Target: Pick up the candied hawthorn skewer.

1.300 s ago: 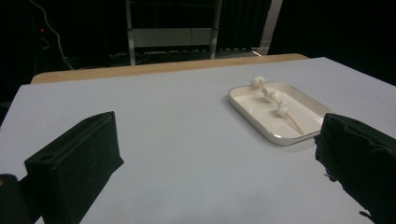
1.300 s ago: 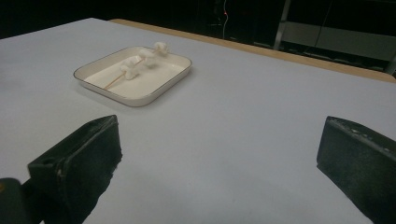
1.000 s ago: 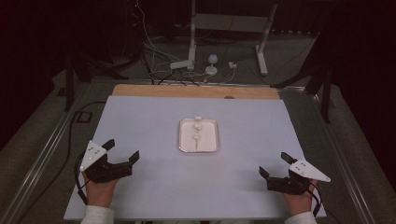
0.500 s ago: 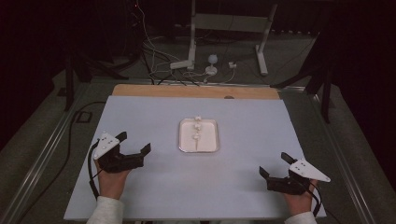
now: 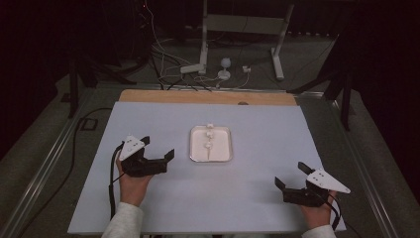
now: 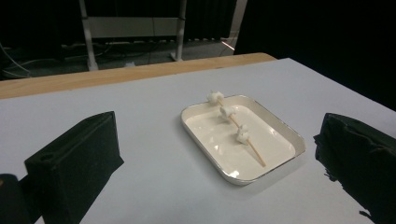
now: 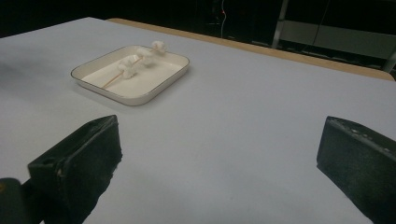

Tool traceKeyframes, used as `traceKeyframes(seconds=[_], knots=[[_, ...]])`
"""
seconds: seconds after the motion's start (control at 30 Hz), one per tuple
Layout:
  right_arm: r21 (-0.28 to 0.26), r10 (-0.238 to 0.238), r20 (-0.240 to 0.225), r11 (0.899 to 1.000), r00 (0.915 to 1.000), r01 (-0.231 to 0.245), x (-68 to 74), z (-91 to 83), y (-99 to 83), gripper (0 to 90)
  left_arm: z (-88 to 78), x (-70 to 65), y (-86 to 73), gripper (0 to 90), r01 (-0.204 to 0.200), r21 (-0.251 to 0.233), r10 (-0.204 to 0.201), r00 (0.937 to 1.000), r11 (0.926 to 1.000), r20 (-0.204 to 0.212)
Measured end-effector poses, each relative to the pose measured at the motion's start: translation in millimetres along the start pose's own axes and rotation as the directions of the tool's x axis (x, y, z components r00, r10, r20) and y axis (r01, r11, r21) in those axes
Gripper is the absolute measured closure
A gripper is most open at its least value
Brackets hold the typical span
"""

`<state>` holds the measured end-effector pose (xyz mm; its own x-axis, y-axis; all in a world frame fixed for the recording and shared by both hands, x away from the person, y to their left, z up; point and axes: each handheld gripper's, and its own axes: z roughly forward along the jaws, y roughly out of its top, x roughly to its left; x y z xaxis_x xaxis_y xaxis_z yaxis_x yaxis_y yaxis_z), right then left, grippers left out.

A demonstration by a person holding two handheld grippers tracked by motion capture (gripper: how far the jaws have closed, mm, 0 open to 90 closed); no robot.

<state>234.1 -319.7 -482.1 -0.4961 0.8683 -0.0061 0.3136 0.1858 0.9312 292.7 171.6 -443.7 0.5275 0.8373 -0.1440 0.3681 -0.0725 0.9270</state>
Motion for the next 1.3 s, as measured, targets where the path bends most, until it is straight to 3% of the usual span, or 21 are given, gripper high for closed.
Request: traceKeyframes(seconds=[0.77,0.93,1.3], knots=[[0.005,-0.005,-0.009,1.000,0.9999,0.005,1.0,1.8,-0.5,0.0,61.8,-20.9,0.5,1.2,0.025,0.072,-0.029,0.9987,0.9971,0.042],[0.008,-0.006,-0.009,1.000,0.9999,0.006,1.1,2.2,-0.7,0.0,74.8,-22.9,-2.2,1.2,0.046,0.093,-0.050,0.9977,0.9946,0.045],[0.009,-0.008,-0.011,1.000,0.9999,0.008,1.2,2.6,-0.8,0.0,102.4,-32.3,-10.4,1.2,0.051,0.158,-0.059,0.9971,0.9861,0.049]])
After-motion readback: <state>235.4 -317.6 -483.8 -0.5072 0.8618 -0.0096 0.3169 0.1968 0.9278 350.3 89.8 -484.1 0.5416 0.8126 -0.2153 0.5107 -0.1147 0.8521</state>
